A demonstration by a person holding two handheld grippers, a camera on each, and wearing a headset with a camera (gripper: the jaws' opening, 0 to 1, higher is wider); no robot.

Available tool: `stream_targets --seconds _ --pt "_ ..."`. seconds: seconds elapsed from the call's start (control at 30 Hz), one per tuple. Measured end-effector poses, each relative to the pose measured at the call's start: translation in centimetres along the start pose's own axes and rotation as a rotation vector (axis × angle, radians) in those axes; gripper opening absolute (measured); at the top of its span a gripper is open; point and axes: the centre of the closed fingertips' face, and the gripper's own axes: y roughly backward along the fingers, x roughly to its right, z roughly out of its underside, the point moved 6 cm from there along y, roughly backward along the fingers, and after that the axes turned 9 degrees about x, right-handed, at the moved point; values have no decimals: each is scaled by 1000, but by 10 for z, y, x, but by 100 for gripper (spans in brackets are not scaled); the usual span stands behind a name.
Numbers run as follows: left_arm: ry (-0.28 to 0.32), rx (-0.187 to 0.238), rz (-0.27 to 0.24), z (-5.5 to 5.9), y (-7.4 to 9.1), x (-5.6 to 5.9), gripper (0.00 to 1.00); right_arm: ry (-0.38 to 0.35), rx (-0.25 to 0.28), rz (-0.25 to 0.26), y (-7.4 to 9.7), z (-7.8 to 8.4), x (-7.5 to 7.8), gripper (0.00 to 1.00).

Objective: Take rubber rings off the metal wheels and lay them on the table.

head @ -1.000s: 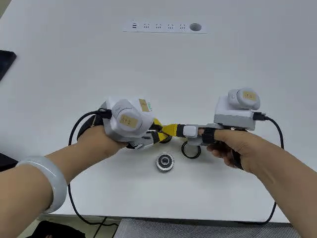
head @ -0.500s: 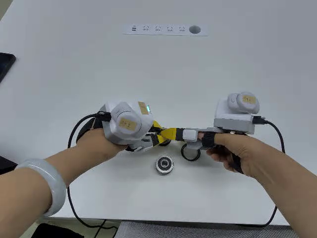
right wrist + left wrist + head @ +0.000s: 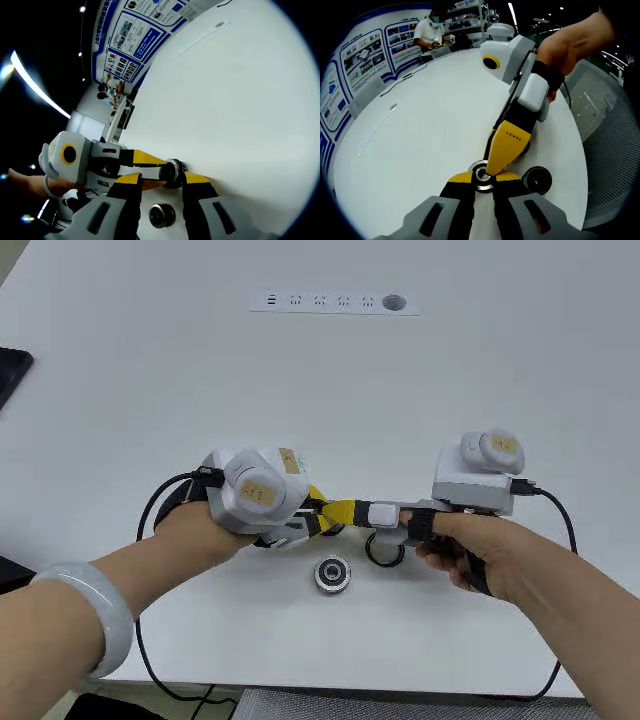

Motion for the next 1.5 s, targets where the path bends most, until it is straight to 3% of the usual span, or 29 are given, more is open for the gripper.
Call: stream_targets --seconds 0.27,0.87,1.3,1.5 --pt "-1 1 2 0 0 0 13 4 19 -2 2 1 3 31" --pt "0 0 1 1 -1 0 13 35 20 -14 5 5 -10 32" --pt "-2 -1 2 1 -1 0 13 -32 10 56 5 0 8 10" --pt "-2 -1 1 1 0 0 13 -25 7 72 3 -2 16 4"
